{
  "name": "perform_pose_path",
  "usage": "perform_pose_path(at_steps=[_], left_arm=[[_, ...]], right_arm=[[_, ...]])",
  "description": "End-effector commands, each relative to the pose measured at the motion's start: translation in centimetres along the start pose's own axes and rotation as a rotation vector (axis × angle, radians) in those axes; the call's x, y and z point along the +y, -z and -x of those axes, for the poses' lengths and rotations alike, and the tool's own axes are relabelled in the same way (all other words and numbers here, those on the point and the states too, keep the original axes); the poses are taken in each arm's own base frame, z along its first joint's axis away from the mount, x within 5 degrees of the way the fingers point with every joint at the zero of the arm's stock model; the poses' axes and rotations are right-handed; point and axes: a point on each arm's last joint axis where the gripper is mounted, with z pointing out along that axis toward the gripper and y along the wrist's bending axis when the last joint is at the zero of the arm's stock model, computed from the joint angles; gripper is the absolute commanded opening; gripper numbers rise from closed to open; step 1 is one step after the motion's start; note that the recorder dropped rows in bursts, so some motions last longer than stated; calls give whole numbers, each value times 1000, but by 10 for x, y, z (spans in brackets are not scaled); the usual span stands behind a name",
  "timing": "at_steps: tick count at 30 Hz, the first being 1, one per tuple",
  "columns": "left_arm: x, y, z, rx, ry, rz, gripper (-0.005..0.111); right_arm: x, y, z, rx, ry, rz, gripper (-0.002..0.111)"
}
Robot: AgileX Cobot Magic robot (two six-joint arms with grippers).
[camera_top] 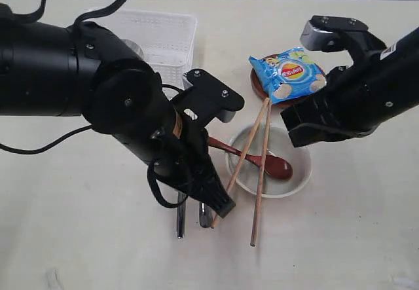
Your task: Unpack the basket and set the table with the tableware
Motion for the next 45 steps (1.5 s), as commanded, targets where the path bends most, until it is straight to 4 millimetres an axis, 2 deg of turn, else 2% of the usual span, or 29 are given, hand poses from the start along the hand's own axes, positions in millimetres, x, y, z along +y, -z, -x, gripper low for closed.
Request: perform_pose_path(at_steps=[1,11,18,21,29,37,45], left_arm=[[-2,0,3,-45,32,-18,0],[-4,-4,5,-73,25,-19,0],[-5,-20,0,-5,46,-25,0],[-6,-21,0,-4,44,-26,0],[-8,-21,1,-15,61,-39,0],[-11,-21,1,-18,86,-58,0],[-14,-20,4,-41,130,-90,0]], right_arm=[[-6,-4,-1,21,-18,-53,-1],[-16,-28,3,83,-75,-56,-1],[-7,-48,4,115,-35,-55,-1],[-6,-53,4,125,-30,-56,-1],[-7,-54,7,97,-48,-68,-1],[-10,-66,10,97,-102,-56,-1],[-9,-66,11,76,-112,-50,-1]])
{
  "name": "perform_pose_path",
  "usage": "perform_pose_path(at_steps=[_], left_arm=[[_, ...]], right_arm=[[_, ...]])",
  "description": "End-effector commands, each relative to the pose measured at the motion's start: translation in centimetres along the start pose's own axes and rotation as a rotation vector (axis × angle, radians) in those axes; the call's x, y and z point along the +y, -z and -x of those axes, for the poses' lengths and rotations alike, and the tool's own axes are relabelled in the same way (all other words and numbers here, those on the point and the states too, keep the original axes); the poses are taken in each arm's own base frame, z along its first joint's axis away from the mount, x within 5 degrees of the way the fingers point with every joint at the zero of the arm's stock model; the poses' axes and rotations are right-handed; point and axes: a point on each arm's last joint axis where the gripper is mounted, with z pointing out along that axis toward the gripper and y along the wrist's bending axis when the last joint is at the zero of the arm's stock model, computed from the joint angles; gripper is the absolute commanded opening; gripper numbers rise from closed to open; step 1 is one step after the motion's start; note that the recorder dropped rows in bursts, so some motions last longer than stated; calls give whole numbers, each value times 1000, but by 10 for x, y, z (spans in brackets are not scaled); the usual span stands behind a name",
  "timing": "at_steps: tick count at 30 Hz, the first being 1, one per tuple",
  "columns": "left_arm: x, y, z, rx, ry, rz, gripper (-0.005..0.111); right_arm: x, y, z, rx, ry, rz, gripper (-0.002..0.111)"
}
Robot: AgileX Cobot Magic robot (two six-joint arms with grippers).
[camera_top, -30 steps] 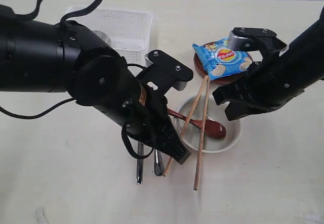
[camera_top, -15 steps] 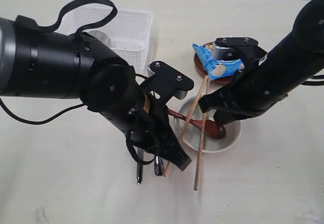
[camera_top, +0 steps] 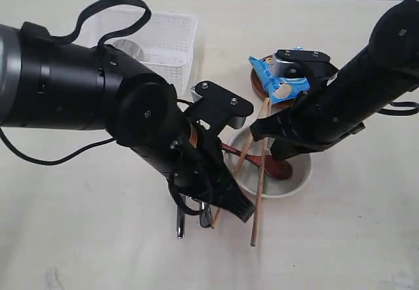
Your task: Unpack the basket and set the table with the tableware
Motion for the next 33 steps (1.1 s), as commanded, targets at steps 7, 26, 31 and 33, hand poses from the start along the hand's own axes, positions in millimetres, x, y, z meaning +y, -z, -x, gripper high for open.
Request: perform_pose_path(at_steps=[7,26,31,33], left_arm=[[-8,4,0,-37,13,-42,0],[-15,127,-1,-386,-87,-15,0],[-7,152,-15,-370,-91,71,0],[-3,161,-21,-362,-91,110,0]], right_arm=[[2,7,3,-32,14,5,0],[30,26,-5,-72,-99,7,60],[36,20,1,-151,-183,-22,60],[33,14,3,-143,-212,-45,60]])
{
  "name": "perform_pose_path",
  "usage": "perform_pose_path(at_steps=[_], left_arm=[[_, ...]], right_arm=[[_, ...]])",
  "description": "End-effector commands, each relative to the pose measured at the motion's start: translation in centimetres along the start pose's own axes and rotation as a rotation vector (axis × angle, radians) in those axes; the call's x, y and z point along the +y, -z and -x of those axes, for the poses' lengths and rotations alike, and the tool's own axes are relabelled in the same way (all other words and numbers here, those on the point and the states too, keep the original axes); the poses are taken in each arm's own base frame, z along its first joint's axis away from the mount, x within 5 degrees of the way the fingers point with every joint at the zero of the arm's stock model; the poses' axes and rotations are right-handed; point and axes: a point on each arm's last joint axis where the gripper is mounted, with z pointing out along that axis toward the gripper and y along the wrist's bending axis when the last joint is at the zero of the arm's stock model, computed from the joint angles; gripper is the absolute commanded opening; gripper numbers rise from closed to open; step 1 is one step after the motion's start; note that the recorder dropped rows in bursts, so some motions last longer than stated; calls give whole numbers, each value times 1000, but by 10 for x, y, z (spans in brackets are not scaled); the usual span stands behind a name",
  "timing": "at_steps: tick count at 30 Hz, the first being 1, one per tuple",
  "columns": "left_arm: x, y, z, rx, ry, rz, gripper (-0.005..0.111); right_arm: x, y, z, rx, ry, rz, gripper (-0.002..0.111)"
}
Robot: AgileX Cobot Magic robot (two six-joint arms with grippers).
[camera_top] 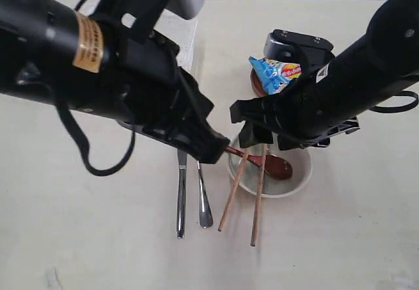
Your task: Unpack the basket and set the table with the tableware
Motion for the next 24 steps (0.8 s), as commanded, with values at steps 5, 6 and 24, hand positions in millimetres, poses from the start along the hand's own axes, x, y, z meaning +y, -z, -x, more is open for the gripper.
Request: perform_pose_path(at_steps=[5,6,24], left_arm=[[12,42,-10,9,-46,126,0],[13,47,-10,-1,-49,136,0],[20,56,-23,0,-48,188,0]], right_arm=[[-7,-22,5,10,-96,-72,60],[-7,-25,6,10,-106,-69,60],[-12,-45,7,33,-136,-88,60]])
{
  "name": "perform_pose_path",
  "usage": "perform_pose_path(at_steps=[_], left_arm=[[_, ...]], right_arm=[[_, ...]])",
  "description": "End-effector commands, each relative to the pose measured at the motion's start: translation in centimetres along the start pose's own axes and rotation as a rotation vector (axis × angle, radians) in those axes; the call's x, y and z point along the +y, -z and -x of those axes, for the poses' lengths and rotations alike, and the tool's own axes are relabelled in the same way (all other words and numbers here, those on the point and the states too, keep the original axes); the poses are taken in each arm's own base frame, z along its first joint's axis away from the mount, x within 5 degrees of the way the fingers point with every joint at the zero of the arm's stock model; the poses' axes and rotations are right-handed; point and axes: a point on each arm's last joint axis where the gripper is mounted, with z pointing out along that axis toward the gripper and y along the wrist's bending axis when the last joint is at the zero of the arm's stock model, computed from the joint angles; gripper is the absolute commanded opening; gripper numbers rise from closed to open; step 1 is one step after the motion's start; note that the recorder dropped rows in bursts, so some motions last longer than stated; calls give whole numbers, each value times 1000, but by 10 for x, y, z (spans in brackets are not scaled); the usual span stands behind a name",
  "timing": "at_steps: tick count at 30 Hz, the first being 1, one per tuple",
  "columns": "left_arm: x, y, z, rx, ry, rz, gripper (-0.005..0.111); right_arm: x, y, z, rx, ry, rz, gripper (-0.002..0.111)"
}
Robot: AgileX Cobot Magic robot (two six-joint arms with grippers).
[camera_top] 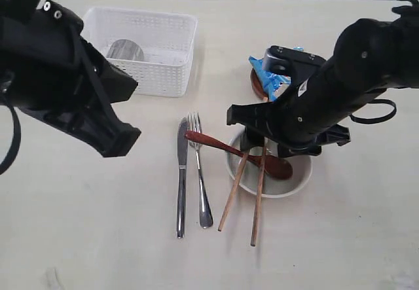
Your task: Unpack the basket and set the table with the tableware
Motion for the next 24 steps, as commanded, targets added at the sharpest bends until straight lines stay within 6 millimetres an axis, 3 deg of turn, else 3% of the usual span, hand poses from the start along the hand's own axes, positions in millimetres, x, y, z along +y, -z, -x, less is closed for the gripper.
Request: perform_pose_path(at_steps=[1,9,16,24], left_arm=[[1,1,-3,5,-3,11,0],[1,1,-2,-7,-5,13,0],[1,1,-2,-7,-5,13,0],[1,1,-2,-5,-4,13,0]], right_arm=[[0,-7,1,16,-6,-8,60],[0,-6,0,20,6,-8,58],[0,-6,0,22,13,-9,37],[0,-6,0,22,22,-9,37]])
